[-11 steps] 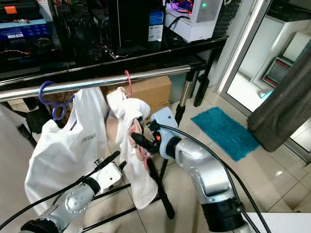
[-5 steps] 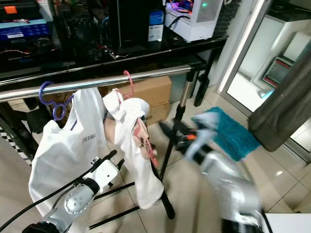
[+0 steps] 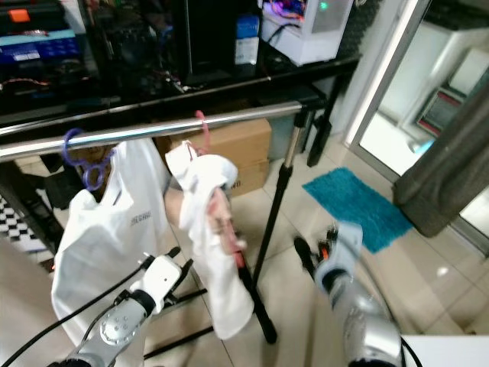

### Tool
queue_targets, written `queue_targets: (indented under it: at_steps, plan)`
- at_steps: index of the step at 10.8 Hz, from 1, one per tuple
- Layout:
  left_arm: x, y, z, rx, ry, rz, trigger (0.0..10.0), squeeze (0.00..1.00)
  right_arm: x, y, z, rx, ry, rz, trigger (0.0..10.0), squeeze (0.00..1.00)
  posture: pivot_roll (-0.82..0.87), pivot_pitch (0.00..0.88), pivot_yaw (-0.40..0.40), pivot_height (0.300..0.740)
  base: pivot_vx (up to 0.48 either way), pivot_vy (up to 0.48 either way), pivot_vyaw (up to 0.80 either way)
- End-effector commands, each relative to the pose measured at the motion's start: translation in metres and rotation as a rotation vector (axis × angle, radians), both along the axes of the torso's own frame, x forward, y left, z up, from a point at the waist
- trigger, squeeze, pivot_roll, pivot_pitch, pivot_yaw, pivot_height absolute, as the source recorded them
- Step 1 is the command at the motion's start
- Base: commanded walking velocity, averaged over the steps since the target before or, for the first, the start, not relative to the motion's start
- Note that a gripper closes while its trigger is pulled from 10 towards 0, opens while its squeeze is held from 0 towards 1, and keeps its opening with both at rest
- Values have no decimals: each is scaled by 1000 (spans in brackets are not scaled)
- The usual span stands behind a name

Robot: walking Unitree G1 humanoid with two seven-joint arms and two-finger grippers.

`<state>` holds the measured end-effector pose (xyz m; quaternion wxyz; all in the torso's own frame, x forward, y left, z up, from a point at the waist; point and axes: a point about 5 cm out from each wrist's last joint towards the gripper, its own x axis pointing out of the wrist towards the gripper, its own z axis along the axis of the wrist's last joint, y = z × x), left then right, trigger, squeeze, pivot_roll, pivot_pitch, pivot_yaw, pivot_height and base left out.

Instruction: Hang hanger

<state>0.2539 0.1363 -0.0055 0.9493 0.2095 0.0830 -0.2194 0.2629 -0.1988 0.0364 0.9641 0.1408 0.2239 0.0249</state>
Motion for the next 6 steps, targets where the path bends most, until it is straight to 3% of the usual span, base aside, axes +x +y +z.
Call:
queue_targets:
  at_steps: [1,3,5,6]
  plan:
    - [-4,2,-7,-5,52,16,10000,0,-1,3,-9,-100,17,37,10000,0,118,59,-29,740,0,0,0]
    - [-10,13,-18,-21,143,85,10000,0,-3,9,-31,-180,71,82,10000,0,120,57,-31,740,0,0,0]
    - [-20,24,-33,-92,301,187,10000,0,-11,11,-51,-266,146,160,10000,0,121,55,-31,740,0,0,0]
    - [-26,27,-40,-65,343,194,10000,0,-18,12,-63,-338,188,217,10000,0,116,51,-31,740,0,0,0]
